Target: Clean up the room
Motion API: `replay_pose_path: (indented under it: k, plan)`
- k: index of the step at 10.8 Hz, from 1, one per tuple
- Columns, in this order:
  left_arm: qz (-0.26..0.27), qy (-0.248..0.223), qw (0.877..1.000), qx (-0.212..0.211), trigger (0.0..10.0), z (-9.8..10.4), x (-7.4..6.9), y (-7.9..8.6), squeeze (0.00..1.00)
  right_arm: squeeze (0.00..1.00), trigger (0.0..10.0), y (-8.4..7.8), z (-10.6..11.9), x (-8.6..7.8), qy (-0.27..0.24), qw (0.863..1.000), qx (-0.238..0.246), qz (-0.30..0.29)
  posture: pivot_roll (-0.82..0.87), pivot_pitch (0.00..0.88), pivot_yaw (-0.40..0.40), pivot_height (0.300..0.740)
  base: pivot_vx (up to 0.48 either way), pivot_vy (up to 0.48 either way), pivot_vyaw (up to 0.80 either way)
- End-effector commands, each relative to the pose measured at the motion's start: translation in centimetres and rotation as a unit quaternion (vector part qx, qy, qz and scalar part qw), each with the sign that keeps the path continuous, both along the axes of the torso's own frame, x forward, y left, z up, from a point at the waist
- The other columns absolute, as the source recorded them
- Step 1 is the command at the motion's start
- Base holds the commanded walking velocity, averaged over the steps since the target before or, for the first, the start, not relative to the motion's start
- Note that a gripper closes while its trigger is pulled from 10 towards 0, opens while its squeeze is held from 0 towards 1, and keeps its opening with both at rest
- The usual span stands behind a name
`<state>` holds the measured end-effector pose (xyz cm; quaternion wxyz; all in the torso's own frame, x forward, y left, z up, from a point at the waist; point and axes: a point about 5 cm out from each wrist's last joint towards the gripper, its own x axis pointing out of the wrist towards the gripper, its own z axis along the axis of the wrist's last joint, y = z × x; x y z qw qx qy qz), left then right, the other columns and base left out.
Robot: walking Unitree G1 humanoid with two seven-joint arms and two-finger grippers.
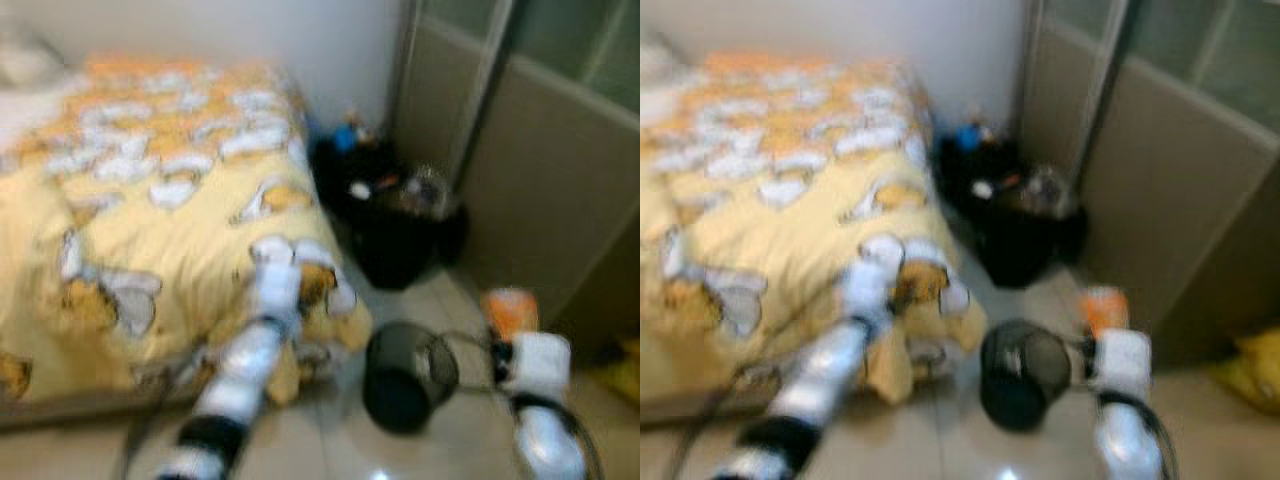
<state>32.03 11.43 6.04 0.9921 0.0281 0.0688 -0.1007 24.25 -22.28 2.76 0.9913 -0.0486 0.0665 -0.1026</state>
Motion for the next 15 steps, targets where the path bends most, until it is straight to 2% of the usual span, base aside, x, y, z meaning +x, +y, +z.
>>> replay_pose_path:
  k: [1, 2, 3, 4, 6, 8, 9, 11, 13, 15]
  plan:
    - [-0.002, -0.02, 1.0, -0.017, 10.0, 0.6, -0.1, -0.1, 0.0, 0.0, 10.0, -0.5, 0.6, -0.1, -0.022, 1.0, 0.012, -0.001, 0.05, 0.0, 0.037, 0.74, 0.0, -0.454, 0.54]
    - [0.003, -0.047, 0.999, -0.018, 10.0, 1.4, -0.3, 1.1, 0.0, 0.0, 10.0, 0.4, 1.1, -0.4, -0.042, 0.998, 0.033, 0.025, 0.06, 0.0, 0.035, 0.74, 0.0, -0.442, 0.54]
    - [0.003, -0.046, 0.999, -0.012, 10.0, 1.4, -0.3, 1.3, 0.0, 0.0, 10.0, 1.4, 1.0, -0.5, -0.041, 0.997, 0.036, 0.05, 0.07, 0.0, 0.03, 0.74, 0.0, -0.442, 0.46]
    - [-0.002, -0.038, 0.999, -0.013, 10.0, 1.1, -0.1, 0.5, 0.0, 0.0, 10.0, 1.8, 0.7, -0.3, -0.035, 0.997, 0.039, 0.052, 0.07, 0.0, 0.03, 0.74, 0.0, -0.442, 0.46]
    - [-0.03, -0.043, 0.999, -0.013, 10.0, 1.4, -0.3, -0.9, 0.0, 0.0, 10.0, 1.8, 0.7, -0.1, -0.031, 0.997, 0.037, 0.059, 0.07, 0.0, 0.033, 0.74, 0.0, -0.439, 0.45]
    - [-0.031, -0.033, 0.999, -0.016, 10.0, 1.2, -0.3, -1.0, 0.0, 0.0, 10.0, 1.6, 0.6, -0.3, -0.028, 0.997, 0.037, 0.054, 0.06, 0.0, 0.039, 0.74, 0.0, -0.442, 0.44]
    - [-0.015, -0.03, 0.999, -0.012, 10.0, 1.0, -0.2, -0.6, 0.0, 0.0, 10.0, 1.5, 0.5, -0.3, -0.026, 0.998, 0.036, 0.052, 0.05, 0.0, 0.043, 0.74, 0.0, -0.454, 0.43]
    - [0.044, 0.003, 0.999, -0.02, 10.0, 0.0, -0.2, 1.4, 0.0, 0.0, 10.0, 1.3, 0.3, -0.6, -0.022, 0.998, 0.034, 0.049, 0.04, 0.0, 0.052, 0.74, 0.0, -0.454, 0.43]
    - [0.031, -0.01, 0.999, -0.009, 10.0, 0.3, -0.2, 1.3, 0.0, 0.0, 10.0, 1.4, 0.3, -0.5, -0.022, 0.998, 0.031, 0.051, 0.05, 0.0, 0.049, 0.74, 0.0, -0.454, 0.43]
    - [0.033, -0.02, 0.999, -0.011, 10.0, 0.9, 0.3, 1.3, 0.0, 0.0, 10.0, 2.2, 0.4, -0.2, -0.024, 0.996, 0.033, 0.073, 0.05, 0.0, 0.047, 0.74, 0.0, -0.454, 0.43]
